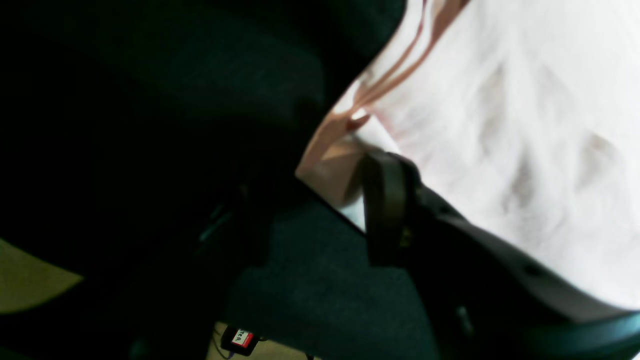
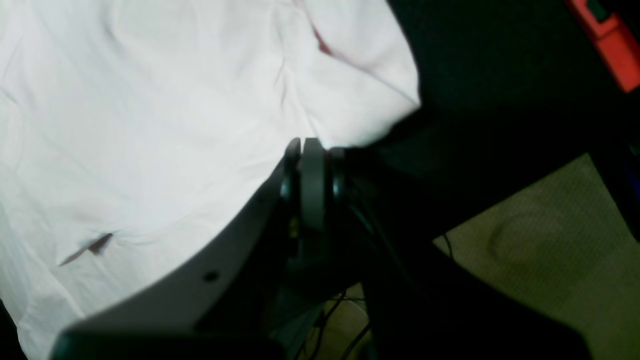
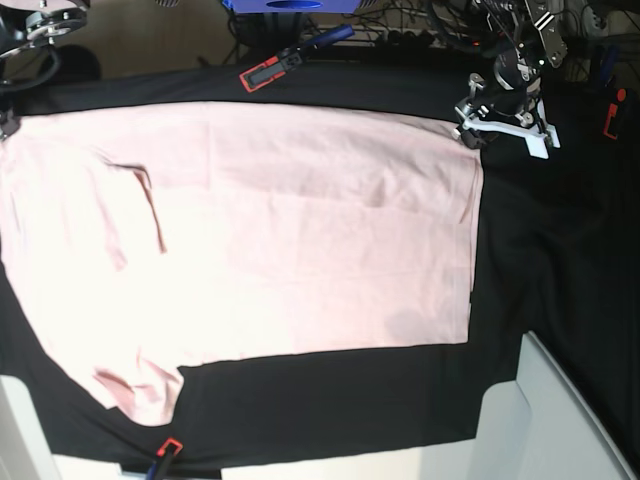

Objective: Fold the T-shirt properly
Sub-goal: 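Pull the grasped corner away from the shirt with the left gripper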

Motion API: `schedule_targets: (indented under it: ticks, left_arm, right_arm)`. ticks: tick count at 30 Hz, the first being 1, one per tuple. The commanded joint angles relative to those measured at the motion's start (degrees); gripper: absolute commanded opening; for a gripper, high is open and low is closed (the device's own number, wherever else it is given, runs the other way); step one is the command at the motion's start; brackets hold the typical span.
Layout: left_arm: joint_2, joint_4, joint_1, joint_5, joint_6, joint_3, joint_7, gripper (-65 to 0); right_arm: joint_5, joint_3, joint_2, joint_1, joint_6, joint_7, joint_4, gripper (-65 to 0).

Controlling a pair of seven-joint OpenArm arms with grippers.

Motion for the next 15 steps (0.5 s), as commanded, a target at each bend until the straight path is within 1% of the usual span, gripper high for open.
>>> schedule_targets:
  ticks: [1, 6, 7, 15]
  left_arm:
    - [0.1, 0.2, 0.3, 0.0, 0.3, 0.0, 1.0, -44.8]
    - [0.1, 0.1, 0.3, 0.0, 0.3, 0.0, 1.1, -64.2]
    - [0.1, 0.1, 0.5, 0.0, 0.3, 0.0, 1.1, -65.0]
    - [0.1, 2.0, 2.9, 0.0, 0.3, -0.4, 1.2, -65.0]
  right_arm:
    - [0.6, -0.1, 1.5, 0.4, 0.4, 0.5, 0.7, -65.0]
    - [0.6, -0.1, 1.5, 0.4, 0.4, 0.5, 0.7, -65.0]
    - [0.6, -0.1, 1.5, 0.4, 0.4, 0.5, 0.7, -65.0]
    - [0.6, -0.1, 1.6, 0.3, 0.4, 0.5, 0.7, -65.0]
